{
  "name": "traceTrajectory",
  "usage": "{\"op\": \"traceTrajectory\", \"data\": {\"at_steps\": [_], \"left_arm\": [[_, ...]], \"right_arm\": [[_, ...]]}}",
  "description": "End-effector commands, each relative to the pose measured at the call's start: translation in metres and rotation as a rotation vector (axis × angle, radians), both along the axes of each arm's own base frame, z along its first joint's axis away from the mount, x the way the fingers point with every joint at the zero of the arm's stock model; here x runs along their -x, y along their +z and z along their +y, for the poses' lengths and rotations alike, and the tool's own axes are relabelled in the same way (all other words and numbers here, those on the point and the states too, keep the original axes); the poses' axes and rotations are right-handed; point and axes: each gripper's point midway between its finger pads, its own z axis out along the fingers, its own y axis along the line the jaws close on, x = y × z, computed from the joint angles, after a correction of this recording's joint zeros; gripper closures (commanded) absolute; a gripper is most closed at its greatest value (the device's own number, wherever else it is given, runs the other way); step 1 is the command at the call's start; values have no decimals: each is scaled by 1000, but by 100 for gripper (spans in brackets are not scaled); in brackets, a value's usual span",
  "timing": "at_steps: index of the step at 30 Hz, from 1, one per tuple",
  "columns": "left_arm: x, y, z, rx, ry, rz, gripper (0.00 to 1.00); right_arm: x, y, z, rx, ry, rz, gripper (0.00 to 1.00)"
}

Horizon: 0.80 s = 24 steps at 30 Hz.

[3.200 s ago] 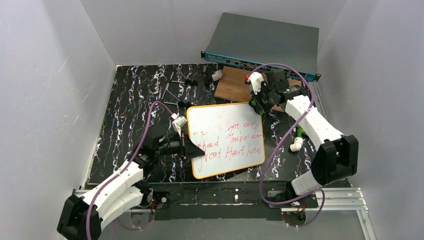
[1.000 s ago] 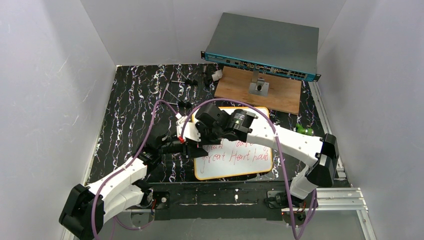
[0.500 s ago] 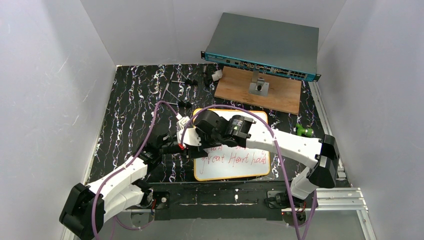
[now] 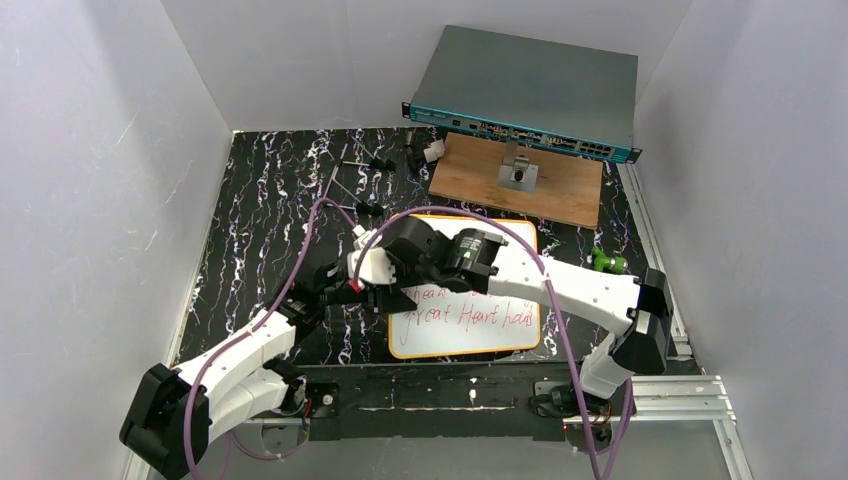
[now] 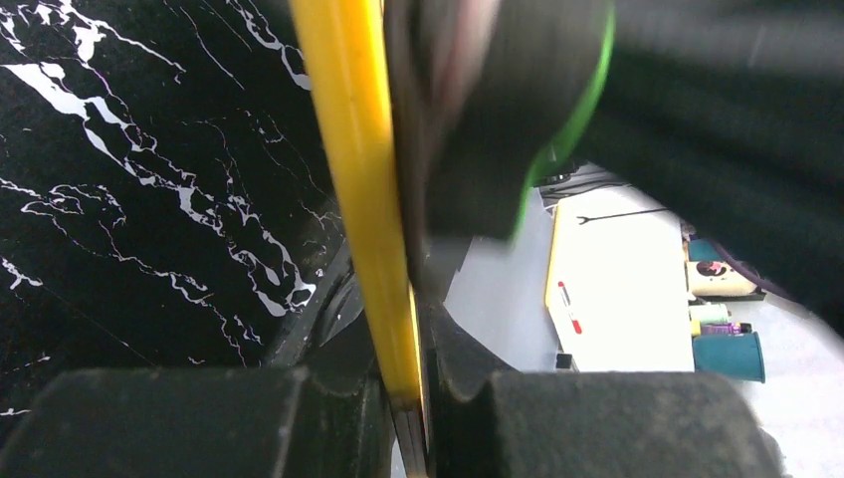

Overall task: Erase the whiteboard
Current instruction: Erase the whiteboard at the center of the board.

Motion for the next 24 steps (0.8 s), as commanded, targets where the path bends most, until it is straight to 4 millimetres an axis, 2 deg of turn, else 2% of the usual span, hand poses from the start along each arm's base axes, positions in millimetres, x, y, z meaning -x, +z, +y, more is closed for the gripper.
{"op": "traceTrajectory", "data": {"at_steps": [1, 4, 7, 9, 11, 14, 16, 17, 20, 22, 24], "left_arm": [[1, 60, -9, 126, -82, -208, 100], [2, 60, -8, 125, -79, -212, 100], [2, 58, -8, 123, -79, -208, 100], [1, 58, -9, 124, -81, -204, 100], [1, 59, -9, 126, -83, -199, 100], [1, 59, -10, 127, -86, -194, 100], [1, 59, -10, 125, -87, -196, 100], [1, 59, -10, 125, -87, -197, 100], [1, 59, -9, 126, -85, -198, 100], [2, 59, -8, 124, -84, -205, 100], [3, 59, -7, 122, -83, -209, 100]], "right_arm": [[47, -18, -3, 92, 171, 56, 99], [52, -34, -19, 153, 196, 58, 99], [33, -34, -25, 160, 137, -32, 99], [4, -24, -23, 130, 38, -114, 99], [-18, -7, -16, 61, -52, -123, 99], [-31, 18, -1, -19, -103, -112, 99], [-27, 22, 10, -37, -97, -79, 99], [-19, 25, 18, -51, -75, -44, 99], [10, 12, 29, -29, 1, 35, 99], [34, 1, 27, 11, 76, 75, 99], [49, -11, 19, 46, 124, 101, 99]]}}
